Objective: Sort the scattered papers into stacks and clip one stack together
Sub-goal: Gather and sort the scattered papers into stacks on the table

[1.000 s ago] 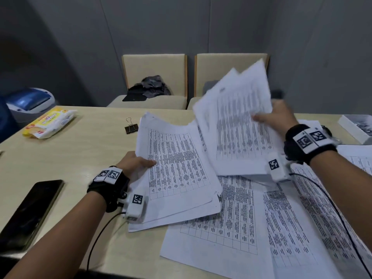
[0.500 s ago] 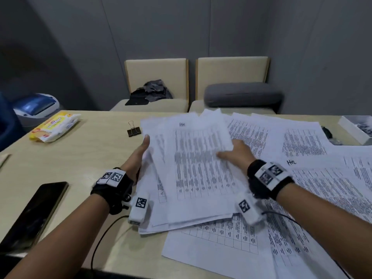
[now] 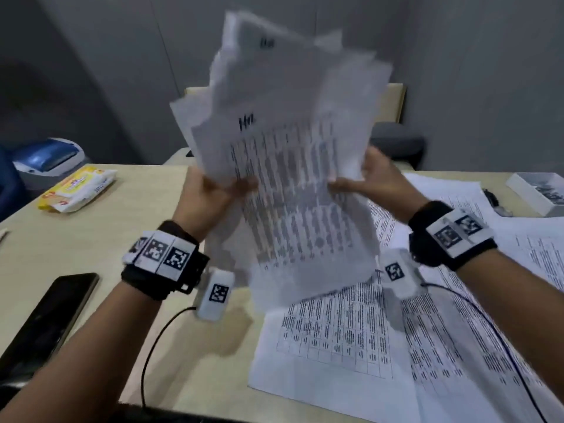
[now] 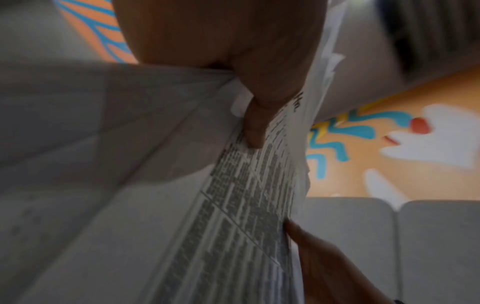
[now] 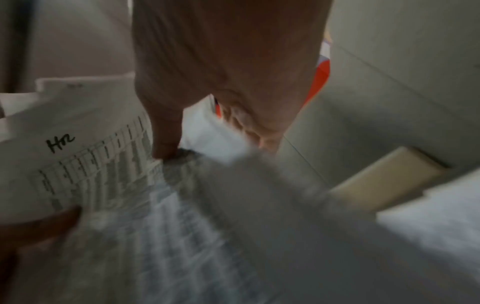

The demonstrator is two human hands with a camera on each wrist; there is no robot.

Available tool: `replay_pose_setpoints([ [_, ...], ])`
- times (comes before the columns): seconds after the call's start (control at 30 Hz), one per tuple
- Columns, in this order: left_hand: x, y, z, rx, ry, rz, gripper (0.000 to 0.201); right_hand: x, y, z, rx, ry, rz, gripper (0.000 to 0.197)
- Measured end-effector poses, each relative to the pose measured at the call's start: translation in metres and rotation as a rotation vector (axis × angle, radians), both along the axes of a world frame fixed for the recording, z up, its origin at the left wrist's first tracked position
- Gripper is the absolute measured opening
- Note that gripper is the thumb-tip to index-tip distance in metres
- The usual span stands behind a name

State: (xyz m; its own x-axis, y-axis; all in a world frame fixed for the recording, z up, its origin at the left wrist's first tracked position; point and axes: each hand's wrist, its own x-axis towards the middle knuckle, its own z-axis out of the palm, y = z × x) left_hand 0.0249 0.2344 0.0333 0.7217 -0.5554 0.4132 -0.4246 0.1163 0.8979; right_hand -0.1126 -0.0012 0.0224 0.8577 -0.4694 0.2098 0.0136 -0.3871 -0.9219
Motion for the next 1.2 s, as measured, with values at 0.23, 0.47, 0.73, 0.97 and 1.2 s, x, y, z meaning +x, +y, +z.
replay_pose_setpoints([
  [0.23,-0.011,-0.032,0.039,-0.344,0.155,-0.172,0.069,0.002,0.013,0.045,0.165,-0.51,-0.146,0.049],
  [0.47,-0.021,-0.034,0.011,-0.234,0.248,0.012,0.031,-0.007,0.014,-0.003,0.145,-0.238,-0.131,0.046],
  [0.73,-0.001,-0.032,0.035,-0.369,0.173,-0.069,0.014,0.004,0.017,0.02,0.137,-0.305,-0.114,0.04],
  [0.97,0.017,-0.049,-0.027,-0.06,0.25,-0.002,0.046,0.017,0.028,-0.033,0.225,-0.102,-0.16,0.03],
  [1.2,0.025,-0.05,0.0,0.103,-0.111,0.072,0.018,0.01,0.003,0.059,-0.486,-0.55,-0.422,0.116],
])
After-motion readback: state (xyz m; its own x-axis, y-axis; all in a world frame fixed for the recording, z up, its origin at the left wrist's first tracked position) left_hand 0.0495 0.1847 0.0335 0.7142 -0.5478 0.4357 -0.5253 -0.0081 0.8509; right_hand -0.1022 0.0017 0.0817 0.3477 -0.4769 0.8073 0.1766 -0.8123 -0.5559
